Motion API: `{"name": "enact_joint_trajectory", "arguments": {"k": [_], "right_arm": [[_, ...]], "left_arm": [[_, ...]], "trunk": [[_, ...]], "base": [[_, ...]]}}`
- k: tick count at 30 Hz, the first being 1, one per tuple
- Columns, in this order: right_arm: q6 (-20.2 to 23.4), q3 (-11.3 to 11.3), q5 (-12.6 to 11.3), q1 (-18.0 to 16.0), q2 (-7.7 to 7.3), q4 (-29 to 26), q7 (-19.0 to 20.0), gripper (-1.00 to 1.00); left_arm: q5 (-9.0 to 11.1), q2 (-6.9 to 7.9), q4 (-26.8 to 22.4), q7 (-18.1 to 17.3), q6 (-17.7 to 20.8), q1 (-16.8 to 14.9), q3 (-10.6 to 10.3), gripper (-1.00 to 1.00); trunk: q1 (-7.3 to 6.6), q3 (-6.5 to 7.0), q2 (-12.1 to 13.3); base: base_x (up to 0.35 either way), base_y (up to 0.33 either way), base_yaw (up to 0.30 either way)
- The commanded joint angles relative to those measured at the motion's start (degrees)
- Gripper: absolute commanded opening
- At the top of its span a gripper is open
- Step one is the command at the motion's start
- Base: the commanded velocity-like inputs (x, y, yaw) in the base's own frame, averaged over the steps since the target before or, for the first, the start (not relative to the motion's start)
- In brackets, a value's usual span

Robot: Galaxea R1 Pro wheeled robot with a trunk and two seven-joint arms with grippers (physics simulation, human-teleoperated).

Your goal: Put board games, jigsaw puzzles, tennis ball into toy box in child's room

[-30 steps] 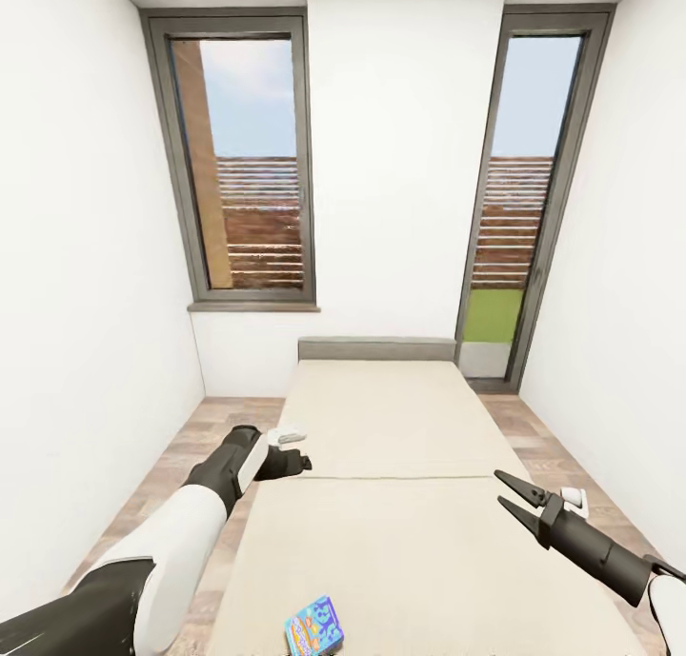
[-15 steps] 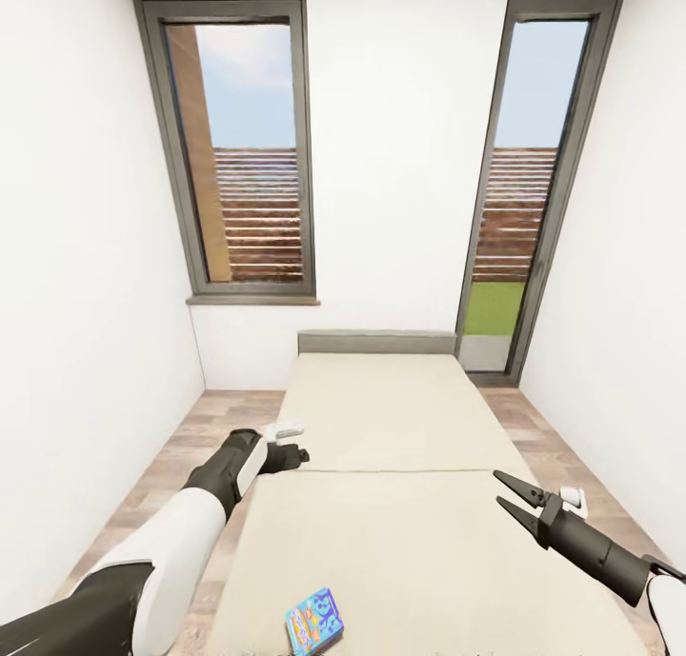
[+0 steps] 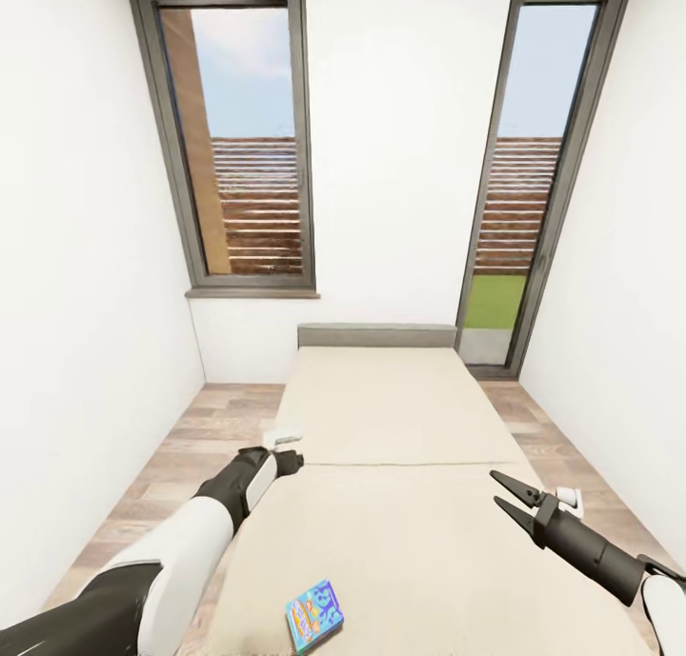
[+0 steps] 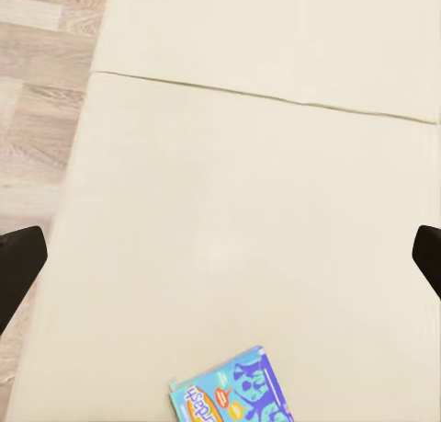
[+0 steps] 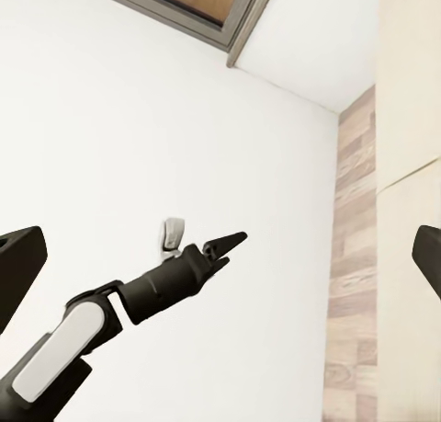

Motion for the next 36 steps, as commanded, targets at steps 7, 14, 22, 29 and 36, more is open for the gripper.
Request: {"name": "enact_joint_trajectory", "arguments": {"k": [7,14,22,29,36], "right_arm": [[0.01,0.14,0.35,-0.04,0.16,0.01,0.18,1.00],[-0.07,0.11,0.39,-0.04,0.12,-0.10,0.32,1.00],[-0.07,0.10,0.39,-0.04,0.09,-0.79,0.31,1.00],[-0.01,-0.06,0.39,-0.04,0.01,-0.86,0.51,1.00],[0.09,-0.26,0.34,-0.04,-0.20,-0.82,0.77,1.00]], "left_arm": [[0.15,-0.05,1.08,0.50,-1.96,-0.02,0.35,1.00],[0.17,-0.05,1.31,0.47,-2.39,-0.01,0.32,1.00],[0.18,-0.05,1.34,0.43,-2.46,-0.02,0.32,1.00],[0.25,-0.05,1.41,0.37,-2.53,0.00,0.32,1.00],[0.19,-0.05,1.43,0.36,-2.55,0.02,0.32,1.00]], "trunk": [[0.02,-0.69,-0.06],[0.02,-1.35,-0.06],[0.02,-2.09,-0.06],[0.02,-2.75,-0.06],[0.02,-3.40,-0.06]], "base": [[0.000,0.000,0.000],[0.000,0.000,0.000],[0.000,0.000,0.000],[0.000,0.000,0.000],[0.000,0.000,0.000]]}}
